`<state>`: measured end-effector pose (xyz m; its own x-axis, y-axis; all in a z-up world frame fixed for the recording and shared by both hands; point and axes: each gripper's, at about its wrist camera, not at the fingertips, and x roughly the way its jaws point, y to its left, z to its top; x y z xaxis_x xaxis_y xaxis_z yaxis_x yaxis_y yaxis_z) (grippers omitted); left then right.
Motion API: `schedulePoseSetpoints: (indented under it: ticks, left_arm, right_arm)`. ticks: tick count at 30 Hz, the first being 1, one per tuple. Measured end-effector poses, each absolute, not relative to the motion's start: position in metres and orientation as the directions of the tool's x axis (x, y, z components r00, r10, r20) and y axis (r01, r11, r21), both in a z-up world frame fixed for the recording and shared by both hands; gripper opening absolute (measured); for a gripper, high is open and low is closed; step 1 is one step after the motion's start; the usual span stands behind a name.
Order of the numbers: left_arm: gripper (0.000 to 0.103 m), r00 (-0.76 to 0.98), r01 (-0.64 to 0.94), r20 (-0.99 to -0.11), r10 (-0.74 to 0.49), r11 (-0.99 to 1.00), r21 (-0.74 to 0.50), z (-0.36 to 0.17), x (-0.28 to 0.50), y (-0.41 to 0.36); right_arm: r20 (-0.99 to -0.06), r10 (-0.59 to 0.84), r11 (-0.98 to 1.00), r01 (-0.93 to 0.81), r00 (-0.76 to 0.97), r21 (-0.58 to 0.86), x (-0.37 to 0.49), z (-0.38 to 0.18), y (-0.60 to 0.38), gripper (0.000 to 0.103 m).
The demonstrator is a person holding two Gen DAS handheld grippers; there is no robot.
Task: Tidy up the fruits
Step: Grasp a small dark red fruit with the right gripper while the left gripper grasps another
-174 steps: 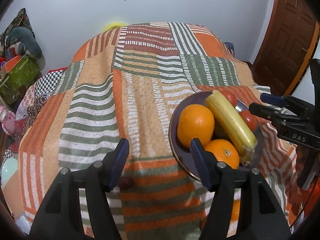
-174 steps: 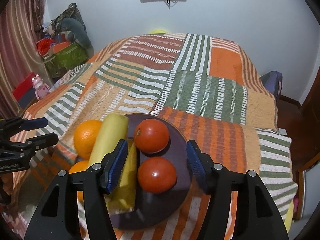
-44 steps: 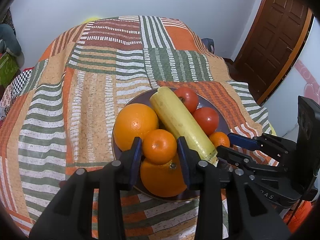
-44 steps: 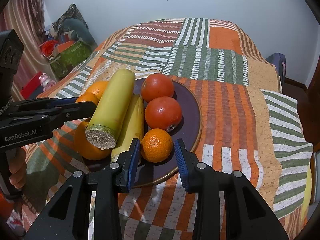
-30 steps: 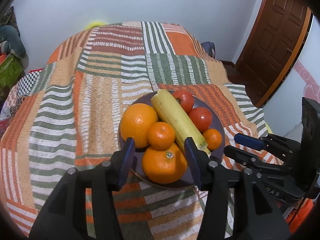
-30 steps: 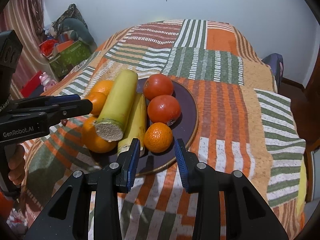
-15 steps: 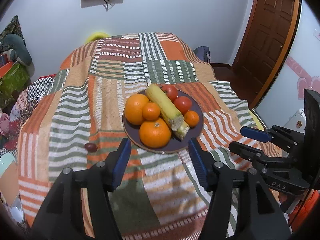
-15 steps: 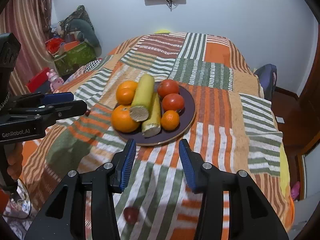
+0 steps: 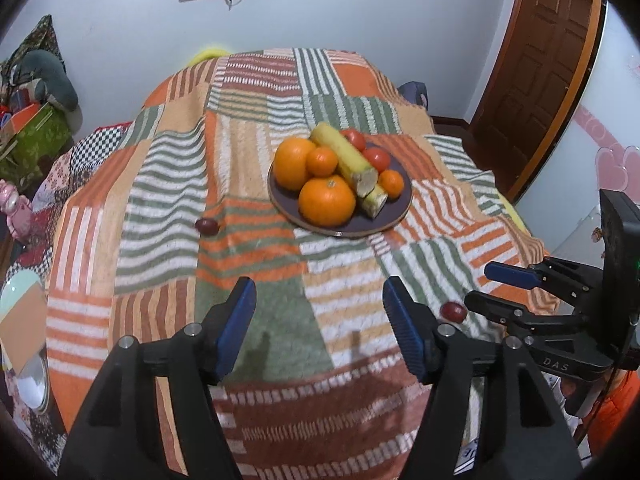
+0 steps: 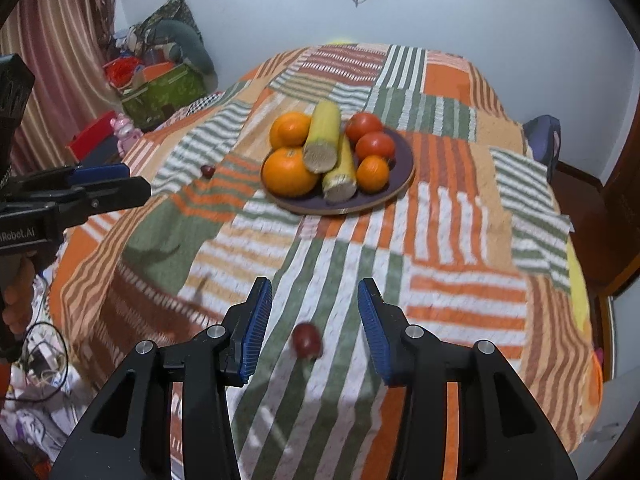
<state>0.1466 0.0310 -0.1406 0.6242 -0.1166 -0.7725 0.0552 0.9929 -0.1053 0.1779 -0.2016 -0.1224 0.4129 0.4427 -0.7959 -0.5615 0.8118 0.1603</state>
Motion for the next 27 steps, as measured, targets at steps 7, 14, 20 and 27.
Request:
schedulePoseSetpoints:
  ticks: [7,14,20,27]
  left_arm:
    - [0.066,0.615,0.018,-0.785,-0.074,0.997,-0.081,-0.157,0.138,0.044]
    - [0.066,0.595,-0.040,-0.802,-0.046,0.995,-0.087,-0.172,0.142,0.063]
    - [0.066,0.578,-0.061,-0.816,-0.020,0.996,-0.067,-0.185,0.152,0.078]
    - [0.062,0.575,-0.089,-0.818,-0.009,0.993,-0.074,-0.194,0.175,0.103]
  right_arm:
    - [-0.832,0.435,0.809,-0.555,0.346,0.192,0.173,-0.146,-0.198,0.032]
    - [-0.851,0.424,0.811,-0.547,0.310,0.205,0.173,-0.158,-0.199,0.019]
    - [-0.836,0.439,0.805,-0.557,0.330,0.203,0.176,-0.151,-0.196,0.018]
    - [-0.810,0.445,0.804,-0.568,0.382,0.174,0.195,-0.135,-0.184,0.018]
